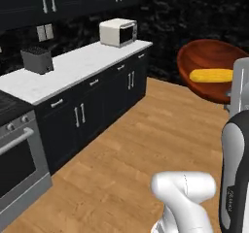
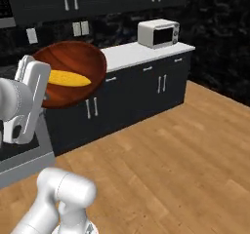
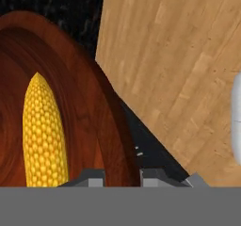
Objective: Pick the corn from the sink and place it in the bowl. Then pick the bowl and place it in the microwave. Then close the microwave door and press the start button.
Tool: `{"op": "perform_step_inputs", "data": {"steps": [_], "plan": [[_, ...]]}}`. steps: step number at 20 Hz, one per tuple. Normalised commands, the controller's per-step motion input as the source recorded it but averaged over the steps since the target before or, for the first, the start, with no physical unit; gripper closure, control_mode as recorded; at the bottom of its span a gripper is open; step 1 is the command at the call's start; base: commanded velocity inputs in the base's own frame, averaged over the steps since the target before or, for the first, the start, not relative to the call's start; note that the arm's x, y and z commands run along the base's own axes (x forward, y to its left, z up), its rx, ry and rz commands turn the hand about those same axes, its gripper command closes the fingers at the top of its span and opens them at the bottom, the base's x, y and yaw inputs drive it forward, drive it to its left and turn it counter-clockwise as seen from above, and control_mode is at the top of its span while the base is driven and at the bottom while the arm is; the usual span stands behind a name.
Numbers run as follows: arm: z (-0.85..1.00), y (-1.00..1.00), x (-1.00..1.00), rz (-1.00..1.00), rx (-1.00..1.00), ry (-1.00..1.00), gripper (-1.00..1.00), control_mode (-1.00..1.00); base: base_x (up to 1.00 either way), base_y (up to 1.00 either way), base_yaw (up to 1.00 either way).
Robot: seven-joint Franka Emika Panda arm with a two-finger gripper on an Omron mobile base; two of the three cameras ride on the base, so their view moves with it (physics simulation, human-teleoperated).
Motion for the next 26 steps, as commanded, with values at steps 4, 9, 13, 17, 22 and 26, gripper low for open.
{"op": "perform_step_inputs", "data": {"steps": [4, 9, 13, 17, 22, 26], "plan": [[0.00, 0.00, 0.00, 0.00, 0.00, 0.00, 1.00, 1.00, 0.00, 0.00, 1.00], [0.00, 0.00, 0.00, 0.00, 0.00, 0.00, 1.00, 1.00, 0.00, 0.00, 1.00], [0.00, 0.00, 0.00, 0.00, 0.00, 0.00, 1.00, 1.00, 0.00, 0.00, 1.00], [0.00, 0.00, 0.00, 0.00, 0.00, 0.00, 1.00, 1.00, 0.19, -0.27, 0.90], [0.00, 0.00, 0.00, 0.00, 0.00, 0.00, 1.00, 1.00, 0.41, -0.94, 0.50], [0.00, 0.00, 0.00, 0.00, 0.00, 0.00, 1.00, 1.00, 0.31, -1.00, 0.33]]}}
